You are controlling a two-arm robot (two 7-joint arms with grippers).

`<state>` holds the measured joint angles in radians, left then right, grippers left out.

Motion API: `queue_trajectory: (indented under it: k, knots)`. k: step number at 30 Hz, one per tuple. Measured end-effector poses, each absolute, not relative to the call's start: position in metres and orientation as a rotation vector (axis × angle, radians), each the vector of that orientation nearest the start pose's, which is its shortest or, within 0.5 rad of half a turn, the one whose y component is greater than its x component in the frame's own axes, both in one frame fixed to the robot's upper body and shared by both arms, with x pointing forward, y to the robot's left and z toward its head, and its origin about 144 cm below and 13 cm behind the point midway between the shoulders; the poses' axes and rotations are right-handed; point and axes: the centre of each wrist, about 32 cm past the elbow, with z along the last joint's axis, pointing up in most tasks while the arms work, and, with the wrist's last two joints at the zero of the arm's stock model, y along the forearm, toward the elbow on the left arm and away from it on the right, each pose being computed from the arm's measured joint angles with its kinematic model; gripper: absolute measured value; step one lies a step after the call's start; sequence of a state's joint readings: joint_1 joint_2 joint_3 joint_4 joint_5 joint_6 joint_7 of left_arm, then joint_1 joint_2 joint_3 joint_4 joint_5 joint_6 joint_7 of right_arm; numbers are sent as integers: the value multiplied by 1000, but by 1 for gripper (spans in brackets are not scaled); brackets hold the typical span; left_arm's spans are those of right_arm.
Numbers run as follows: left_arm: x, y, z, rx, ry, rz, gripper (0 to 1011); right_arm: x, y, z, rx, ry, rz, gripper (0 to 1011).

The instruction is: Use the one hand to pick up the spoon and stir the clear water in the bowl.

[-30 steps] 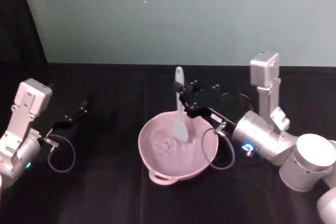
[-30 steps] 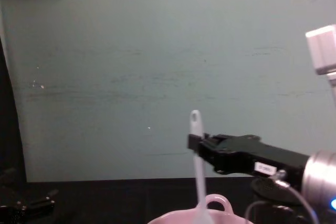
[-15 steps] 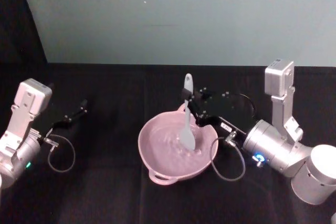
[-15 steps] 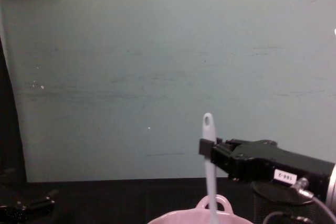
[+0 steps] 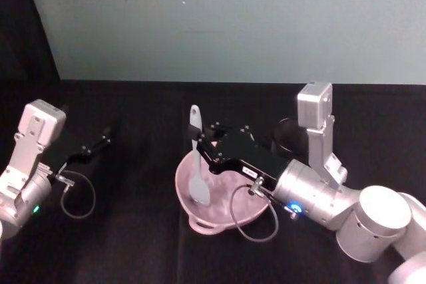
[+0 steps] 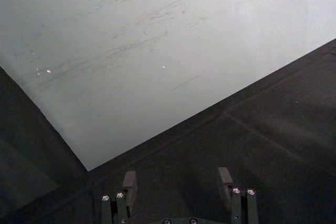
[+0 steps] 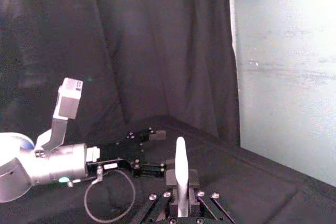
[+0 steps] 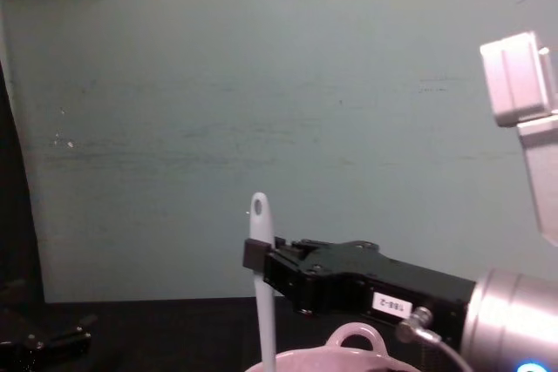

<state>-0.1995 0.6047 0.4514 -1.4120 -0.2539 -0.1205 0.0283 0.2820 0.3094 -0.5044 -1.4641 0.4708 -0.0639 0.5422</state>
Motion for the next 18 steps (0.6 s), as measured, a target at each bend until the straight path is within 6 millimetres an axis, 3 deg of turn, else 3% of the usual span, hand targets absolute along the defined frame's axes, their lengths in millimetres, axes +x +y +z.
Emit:
queue_trajectory:
  k: [8, 18]
  knots:
    - [489, 310, 1140, 304, -285, 1248, 1005, 524, -175, 1165, 111, 11, -607, 112]
    - [489, 310, 1140, 304, -285, 1248, 1005, 535, -196, 1164, 124, 5, -696, 112]
